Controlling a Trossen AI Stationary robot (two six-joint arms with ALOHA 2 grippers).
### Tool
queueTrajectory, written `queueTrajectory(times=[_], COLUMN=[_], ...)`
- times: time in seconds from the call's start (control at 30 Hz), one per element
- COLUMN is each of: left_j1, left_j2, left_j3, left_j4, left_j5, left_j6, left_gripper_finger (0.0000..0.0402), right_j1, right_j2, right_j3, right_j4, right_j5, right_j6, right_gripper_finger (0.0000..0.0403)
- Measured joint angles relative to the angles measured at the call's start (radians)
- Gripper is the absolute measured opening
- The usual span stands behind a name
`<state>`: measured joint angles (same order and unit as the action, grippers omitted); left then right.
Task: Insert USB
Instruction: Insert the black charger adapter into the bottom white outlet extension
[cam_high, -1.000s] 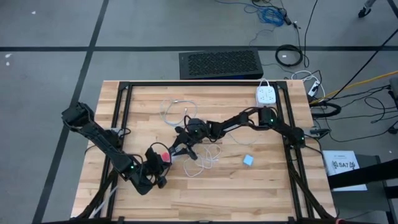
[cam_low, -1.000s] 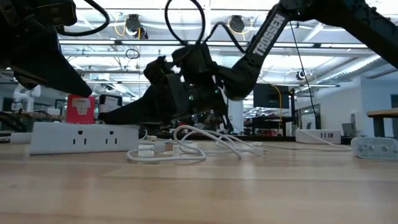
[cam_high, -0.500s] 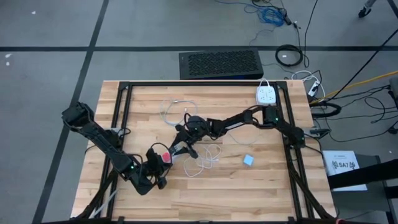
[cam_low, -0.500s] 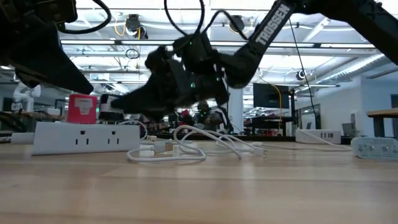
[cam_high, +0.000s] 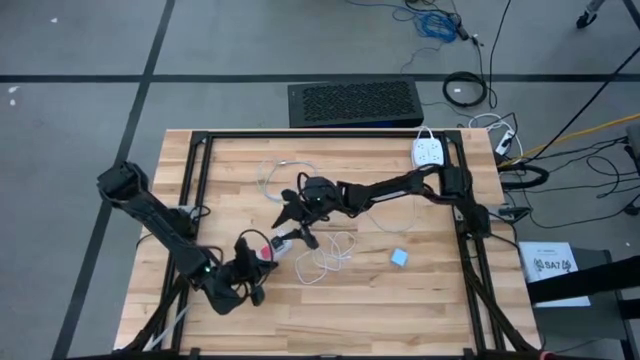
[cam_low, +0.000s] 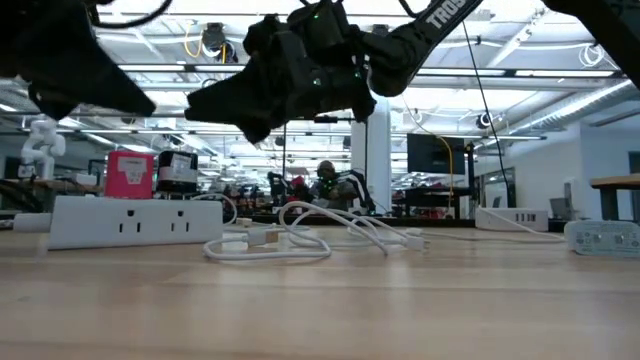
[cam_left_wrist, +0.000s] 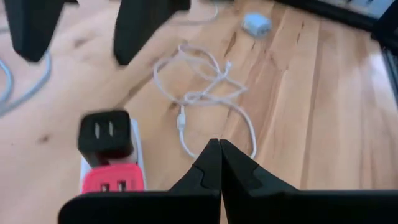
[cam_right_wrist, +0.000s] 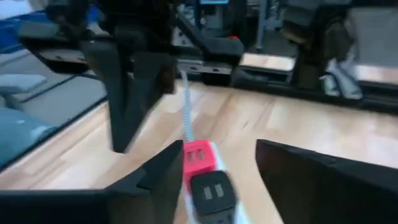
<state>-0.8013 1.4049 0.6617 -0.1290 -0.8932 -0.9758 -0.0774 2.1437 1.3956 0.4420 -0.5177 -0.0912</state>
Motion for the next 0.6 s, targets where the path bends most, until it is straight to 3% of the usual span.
queueTrajectory(times=[0.27, 0.6], left_j1=[-0.013, -0.013], left_j2=[-0.068, -0.106], left_j3=[0.0, 0.0], left_j4=[-0.014, -0.026], left_j5=[-0.061, -0.098], left_j6=[0.035, 0.046], left_gripper_finger=[0.0, 0.0], right_j1=[0.053, 0.065], right_j2=[0.033, 0.051], right_j3=[-0.001, 0.004], right_j4=[-0.001, -0.004], right_j5=[0.129, 0.162], right_j6=[-0.069, -0.06], right_gripper_finger=[0.0013, 0.0002])
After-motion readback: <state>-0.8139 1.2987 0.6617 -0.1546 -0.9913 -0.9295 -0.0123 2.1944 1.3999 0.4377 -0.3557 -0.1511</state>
